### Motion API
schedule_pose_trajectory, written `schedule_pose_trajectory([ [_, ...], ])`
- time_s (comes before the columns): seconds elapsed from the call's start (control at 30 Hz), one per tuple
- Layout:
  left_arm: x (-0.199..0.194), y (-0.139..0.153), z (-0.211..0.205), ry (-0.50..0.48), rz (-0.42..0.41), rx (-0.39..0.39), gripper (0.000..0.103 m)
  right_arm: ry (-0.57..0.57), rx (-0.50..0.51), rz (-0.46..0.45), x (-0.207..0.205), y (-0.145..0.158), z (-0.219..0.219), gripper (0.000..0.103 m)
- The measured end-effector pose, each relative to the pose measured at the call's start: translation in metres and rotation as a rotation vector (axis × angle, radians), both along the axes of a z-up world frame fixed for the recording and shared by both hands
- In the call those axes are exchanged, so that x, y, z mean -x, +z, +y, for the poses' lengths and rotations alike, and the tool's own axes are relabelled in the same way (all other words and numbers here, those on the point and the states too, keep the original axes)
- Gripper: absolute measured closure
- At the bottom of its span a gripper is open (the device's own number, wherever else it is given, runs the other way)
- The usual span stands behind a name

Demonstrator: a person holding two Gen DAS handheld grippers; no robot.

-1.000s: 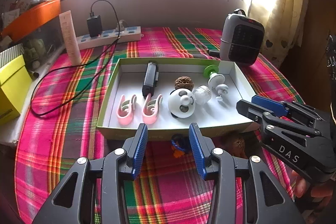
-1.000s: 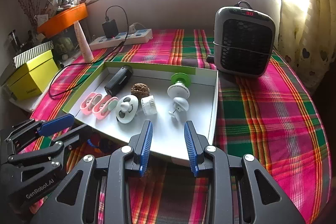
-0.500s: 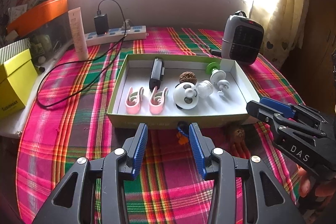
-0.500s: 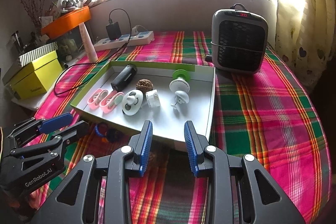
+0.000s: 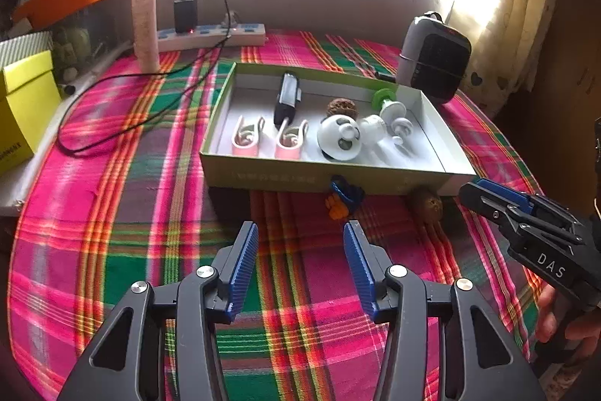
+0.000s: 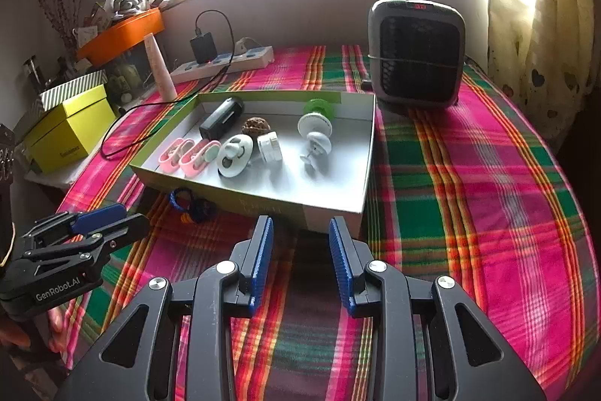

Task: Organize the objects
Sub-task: 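Withdraw both tools from the box toward the blue cord and walnut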

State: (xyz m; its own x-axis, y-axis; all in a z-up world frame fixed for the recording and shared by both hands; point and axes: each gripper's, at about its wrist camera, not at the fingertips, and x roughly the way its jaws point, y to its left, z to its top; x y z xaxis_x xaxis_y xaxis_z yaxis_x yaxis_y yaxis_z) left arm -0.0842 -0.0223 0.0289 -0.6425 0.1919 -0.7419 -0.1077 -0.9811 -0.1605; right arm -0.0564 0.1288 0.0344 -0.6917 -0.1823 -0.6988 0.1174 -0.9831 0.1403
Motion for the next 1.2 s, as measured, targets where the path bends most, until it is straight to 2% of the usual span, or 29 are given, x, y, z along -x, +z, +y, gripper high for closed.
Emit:
schedule_pose_trajectory([
  [0.37, 0.013, -0.012, 0.006, -0.046, -0.034, -0.057, 0.055, 0.004, 0.019, -0.019, -0.005, -0.006, 0.004, 0.07],
  [0.6, 0.025, -0.014, 0.018, -0.088, -0.032, -0.033, 0.055, -0.002, 0.027, -0.032, -0.005, -0.01, 0.006, 0.07],
  [1.2, 0.041, -0.017, 0.034, -0.087, -0.027, 0.05, 0.056, -0.003, 0.031, -0.047, -0.001, -0.015, 0.009, 0.07],
])
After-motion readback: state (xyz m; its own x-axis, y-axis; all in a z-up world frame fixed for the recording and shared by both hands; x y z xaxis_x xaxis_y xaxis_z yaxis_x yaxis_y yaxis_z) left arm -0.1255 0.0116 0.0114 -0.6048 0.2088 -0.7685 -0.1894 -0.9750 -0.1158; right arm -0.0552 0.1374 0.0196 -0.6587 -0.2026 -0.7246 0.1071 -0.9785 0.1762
